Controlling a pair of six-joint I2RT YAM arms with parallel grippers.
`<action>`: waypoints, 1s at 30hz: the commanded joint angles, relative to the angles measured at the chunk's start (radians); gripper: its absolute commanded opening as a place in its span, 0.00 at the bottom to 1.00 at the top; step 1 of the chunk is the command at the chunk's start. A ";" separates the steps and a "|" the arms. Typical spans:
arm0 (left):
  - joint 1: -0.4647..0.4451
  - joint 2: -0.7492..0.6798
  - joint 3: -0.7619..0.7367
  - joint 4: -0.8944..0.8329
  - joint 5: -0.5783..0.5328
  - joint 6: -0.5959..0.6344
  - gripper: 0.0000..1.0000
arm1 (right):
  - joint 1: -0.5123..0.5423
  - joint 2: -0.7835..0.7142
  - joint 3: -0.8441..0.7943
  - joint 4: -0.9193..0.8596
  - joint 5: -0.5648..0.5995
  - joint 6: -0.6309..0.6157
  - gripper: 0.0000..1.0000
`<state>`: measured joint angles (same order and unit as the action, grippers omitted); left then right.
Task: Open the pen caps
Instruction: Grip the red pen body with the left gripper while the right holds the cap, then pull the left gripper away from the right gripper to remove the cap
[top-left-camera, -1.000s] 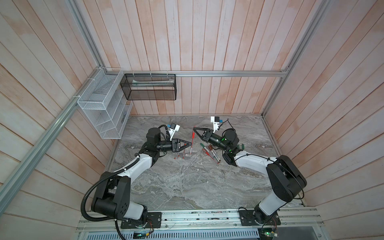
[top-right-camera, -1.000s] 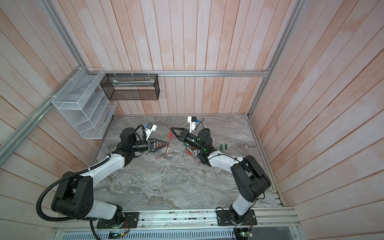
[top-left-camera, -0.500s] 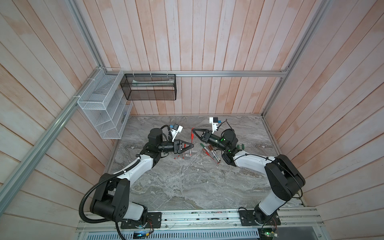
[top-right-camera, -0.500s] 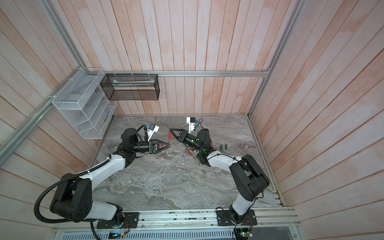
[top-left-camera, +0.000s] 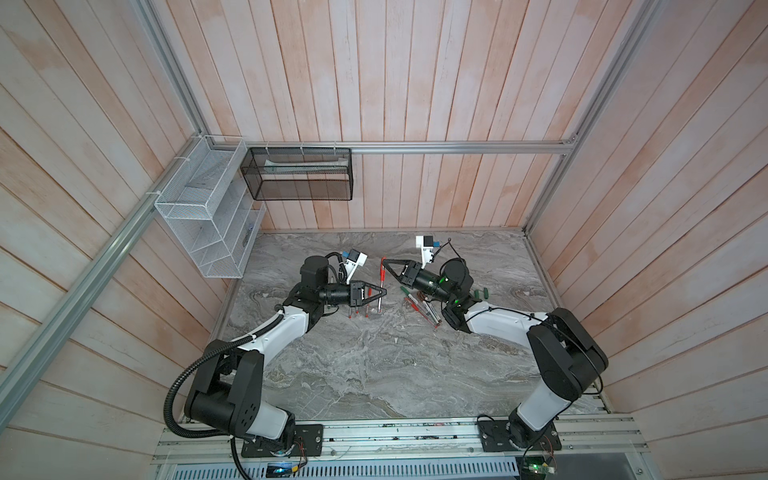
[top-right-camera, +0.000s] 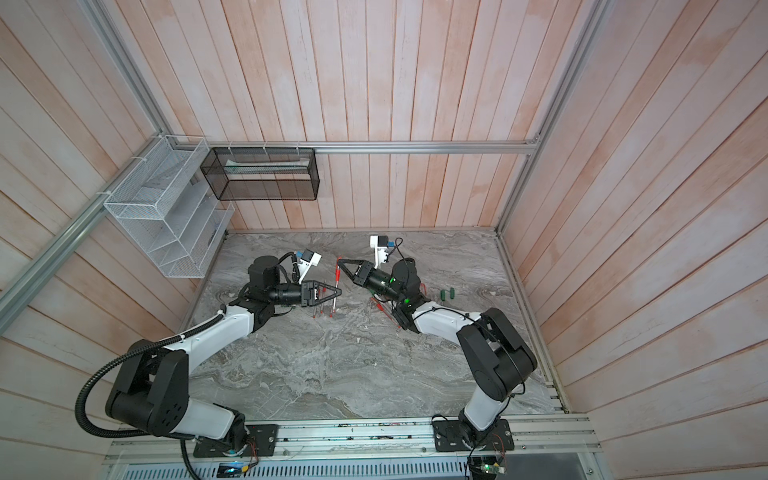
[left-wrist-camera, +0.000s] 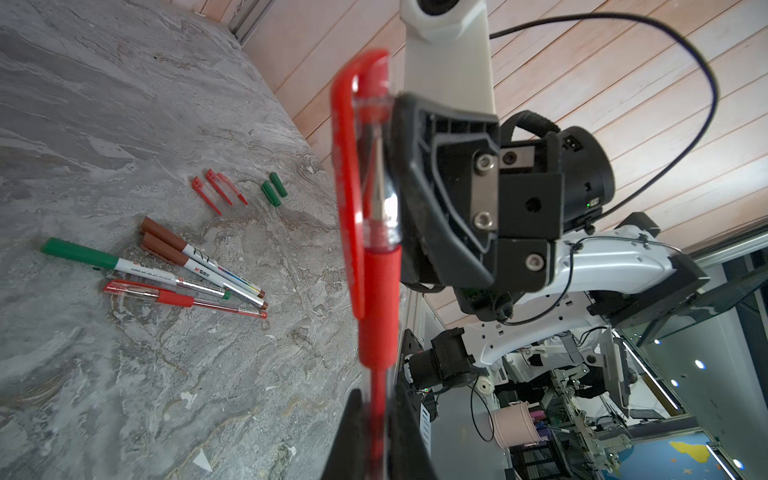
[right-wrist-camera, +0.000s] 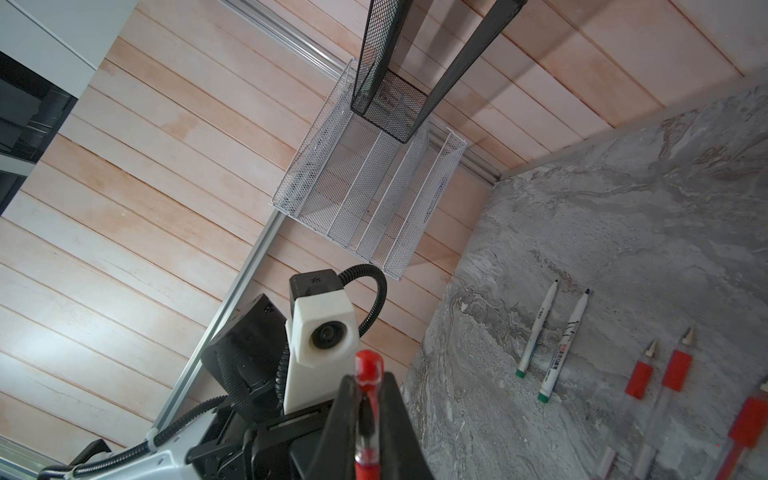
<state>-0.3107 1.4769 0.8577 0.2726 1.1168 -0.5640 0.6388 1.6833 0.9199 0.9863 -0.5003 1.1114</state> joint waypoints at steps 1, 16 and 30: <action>-0.007 -0.022 0.026 -0.070 -0.015 0.094 0.00 | 0.001 -0.006 0.018 0.029 -0.024 -0.001 0.09; -0.011 -0.036 0.015 -0.098 -0.017 0.144 0.00 | 0.000 -0.004 0.031 -0.014 -0.029 -0.032 0.00; -0.103 -0.128 -0.118 -0.193 0.001 0.241 0.00 | -0.160 -0.035 0.093 0.003 -0.019 0.026 0.00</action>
<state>-0.3614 1.3811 0.8013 0.1455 0.9985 -0.3988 0.5678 1.6791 0.9360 0.9565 -0.6460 1.1061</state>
